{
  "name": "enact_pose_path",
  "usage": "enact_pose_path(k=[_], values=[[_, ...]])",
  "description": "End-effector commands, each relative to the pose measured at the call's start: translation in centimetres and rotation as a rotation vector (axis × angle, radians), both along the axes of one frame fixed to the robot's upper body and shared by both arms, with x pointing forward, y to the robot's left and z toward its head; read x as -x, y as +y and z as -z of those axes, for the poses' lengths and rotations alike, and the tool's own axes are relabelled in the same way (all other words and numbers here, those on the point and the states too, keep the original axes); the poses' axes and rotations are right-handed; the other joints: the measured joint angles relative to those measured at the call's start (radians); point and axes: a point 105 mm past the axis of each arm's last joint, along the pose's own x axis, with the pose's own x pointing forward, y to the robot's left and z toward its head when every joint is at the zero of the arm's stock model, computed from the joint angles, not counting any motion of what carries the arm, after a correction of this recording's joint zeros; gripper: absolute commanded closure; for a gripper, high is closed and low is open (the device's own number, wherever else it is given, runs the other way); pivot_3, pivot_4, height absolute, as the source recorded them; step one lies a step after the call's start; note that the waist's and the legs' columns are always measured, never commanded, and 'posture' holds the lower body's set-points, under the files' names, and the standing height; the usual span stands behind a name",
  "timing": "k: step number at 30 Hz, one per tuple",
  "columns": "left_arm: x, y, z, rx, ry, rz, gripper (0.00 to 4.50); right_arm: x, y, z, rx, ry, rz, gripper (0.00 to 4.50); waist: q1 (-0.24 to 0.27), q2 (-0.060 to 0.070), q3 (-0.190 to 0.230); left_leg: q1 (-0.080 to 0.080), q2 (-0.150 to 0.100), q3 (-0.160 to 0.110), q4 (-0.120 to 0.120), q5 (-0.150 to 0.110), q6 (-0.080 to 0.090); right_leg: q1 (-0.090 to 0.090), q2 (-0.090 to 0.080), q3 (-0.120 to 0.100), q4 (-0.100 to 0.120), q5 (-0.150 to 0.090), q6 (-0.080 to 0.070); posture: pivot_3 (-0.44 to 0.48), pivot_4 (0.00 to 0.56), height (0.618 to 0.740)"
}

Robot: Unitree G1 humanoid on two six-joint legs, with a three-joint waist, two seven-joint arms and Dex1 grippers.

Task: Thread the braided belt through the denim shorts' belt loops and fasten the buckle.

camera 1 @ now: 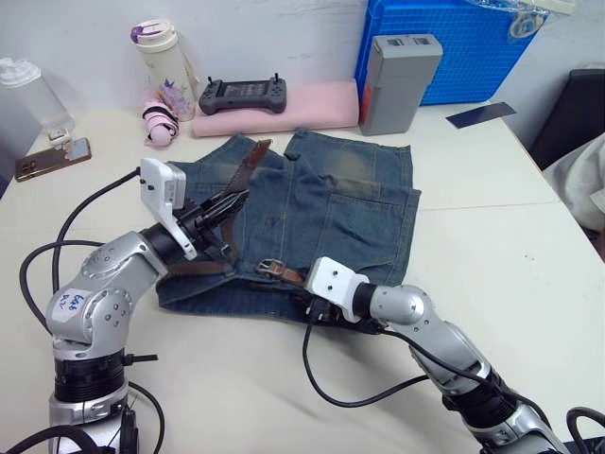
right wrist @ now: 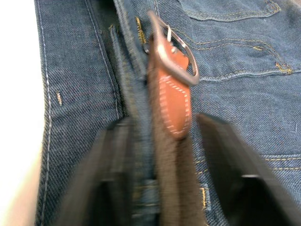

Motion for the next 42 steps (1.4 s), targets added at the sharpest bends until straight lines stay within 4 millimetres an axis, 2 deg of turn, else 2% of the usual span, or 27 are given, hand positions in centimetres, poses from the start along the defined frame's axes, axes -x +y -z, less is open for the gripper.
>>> enact_pose_path(k=[1,2,10,15,18,24,31,42], values=[[0.6,0.5,-1.5,0.004,-0.063,-0.010,4.50,-0.3,-0.1,-0.9,-0.012,-0.030,0.016,4.18,-0.001,0.000,0.000,0.000,0.000,0.000,0.000,0.000,0.000,0.000,0.000,0.000,0.000,0.000,0.000,0.000,0.150,0.718],[0.7,0.6,-1.2,-0.006,-0.058,-0.013,4.50,-0.4,-0.1,-1.3,-0.028,-0.033,0.026,4.49,-0.001,0.000,0.000,0.000,0.000,0.000,0.000,0.000,0.000,0.000,0.000,0.000,0.000,0.000,0.000,0.000,0.150,0.718],[2.8,1.6,4.2,-0.171,0.069,-0.011,4.50,-0.9,-0.6,-5.5,-0.189,-0.069,0.129,4.49,-0.001,0.000,0.000,0.000,0.000,0.000,-0.001,0.000,0.000,-0.001,0.000,0.000,0.000,0.000,0.000,0.000,0.150,0.718],[4.3,1.8,6.5,-0.232,0.139,0.002,4.50,-1.0,-1.1,-7.0,-0.256,-0.092,0.209,4.49,0.001,0.000,0.000,0.000,0.001,0.000,-0.001,0.000,0.000,-0.001,0.000,0.000,0.000,0.000,-0.001,0.000,0.150,0.718],[4.4,1.8,7.4,-0.267,0.162,-0.005,4.50,-1.0,-1.2,-7.7,-0.276,-0.118,0.227,4.49,0.002,0.000,0.000,0.000,0.001,0.000,-0.001,0.000,0.000,0.000,0.000,0.000,-0.001,0.001,-0.001,0.000,0.150,0.718],[3.9,1.2,7.8,-0.272,0.172,-0.010,4.50,-0.9,-1.1,-8.4,-0.292,-0.145,0.218,4.49,0.001,0.001,0.000,0.000,0.000,-0.001,-0.002,0.000,0.000,0.000,0.000,0.003,-0.001,0.001,-0.001,0.000,0.150,0.718],[2.3,1.4,8.0,-0.284,0.186,-0.071,4.50,-0.8,-1.1,-8.4,-0.284,-0.148,0.205,4.49,0.001,0.001,0.000,0.000,0.000,0.000,-0.002,0.000,0.000,-0.001,0.000,0.002,0.000,0.001,-0.001,0.000,0.150,0.718],[1.2,0.2,6.9,-0.240,0.153,-0.076,4.50,-0.2,-0.6,-8.6,-0.218,-0.224,0.133,4.49,0.001,0.000,0.000,0.000,0.000,0.000,-0.002,0.000,0.000,-0.001,0.000,0.000,-0.001,0.001,-0.001,0.000,0.150,0.718]])
